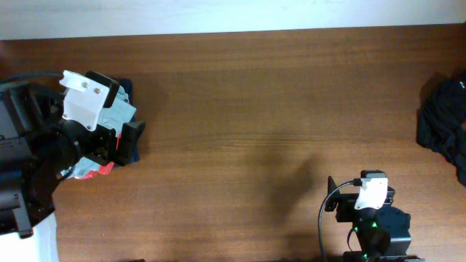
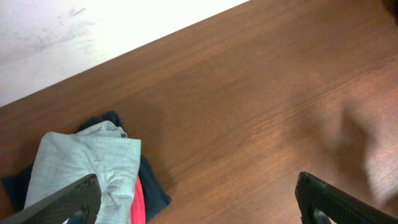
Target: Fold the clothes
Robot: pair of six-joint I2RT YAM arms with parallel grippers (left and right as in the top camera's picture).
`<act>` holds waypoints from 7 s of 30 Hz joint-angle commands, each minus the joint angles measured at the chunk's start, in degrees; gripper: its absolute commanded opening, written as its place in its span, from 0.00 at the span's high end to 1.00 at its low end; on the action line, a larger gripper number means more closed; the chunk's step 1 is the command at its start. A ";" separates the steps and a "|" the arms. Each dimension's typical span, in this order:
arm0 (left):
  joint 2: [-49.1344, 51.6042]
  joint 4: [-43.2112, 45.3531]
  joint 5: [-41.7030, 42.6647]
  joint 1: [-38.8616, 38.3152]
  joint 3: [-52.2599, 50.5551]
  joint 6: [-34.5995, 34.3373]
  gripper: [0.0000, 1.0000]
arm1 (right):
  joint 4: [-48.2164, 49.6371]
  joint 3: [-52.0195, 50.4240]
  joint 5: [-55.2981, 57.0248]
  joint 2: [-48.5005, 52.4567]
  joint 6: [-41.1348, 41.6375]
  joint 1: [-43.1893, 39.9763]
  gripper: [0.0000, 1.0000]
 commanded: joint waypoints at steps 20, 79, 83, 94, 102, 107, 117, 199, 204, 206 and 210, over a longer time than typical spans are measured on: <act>-0.09 -0.09 -0.24 -0.22 -0.15 -0.55 0.01 | 5.29 -7.69 -4.00 -3.93 0.17 -0.33 0.01; -61.02 31.98 -15.04 -0.22 -72.54 -4.48 0.01 | 5.29 -7.69 -4.00 -3.93 0.17 -0.33 0.01; -64.54 32.85 -14.27 -0.22 -75.19 -4.48 0.01 | 5.29 -7.69 -4.00 -3.93 0.17 -0.33 0.01; -69.07 39.74 -12.39 -0.42 -85.68 -4.46 0.01 | 5.29 -7.69 -4.00 -3.93 0.17 -0.33 0.01; -69.07 47.98 -10.45 -0.96 -91.76 -4.68 0.01 | 5.29 -7.69 -4.00 -3.93 0.17 -0.33 0.02; -68.91 47.98 -10.45 -0.96 -91.78 -4.66 0.01 | 5.29 -7.69 -4.00 -3.93 0.17 -0.33 0.02; -68.91 47.98 -10.47 -0.96 -91.78 -4.66 0.01 | 5.29 -7.69 -4.00 -3.93 0.17 -0.33 0.01; -68.91 47.98 -10.47 -0.96 -91.78 -4.68 0.01 | 5.29 -7.69 -4.00 -3.93 0.17 -0.33 0.01; -68.94 47.98 -10.47 -0.96 -91.78 -4.66 0.01 | 5.29 -7.69 -4.00 -3.93 0.17 -0.33 0.01; -68.94 47.98 -10.45 -0.96 -91.78 -4.66 0.00 | 5.29 -7.69 -4.00 -3.93 0.17 -0.33 0.01; -68.91 47.98 -10.45 -0.96 -91.78 -4.68 0.01 | 5.29 -7.69 -4.00 -3.93 0.17 -0.33 0.01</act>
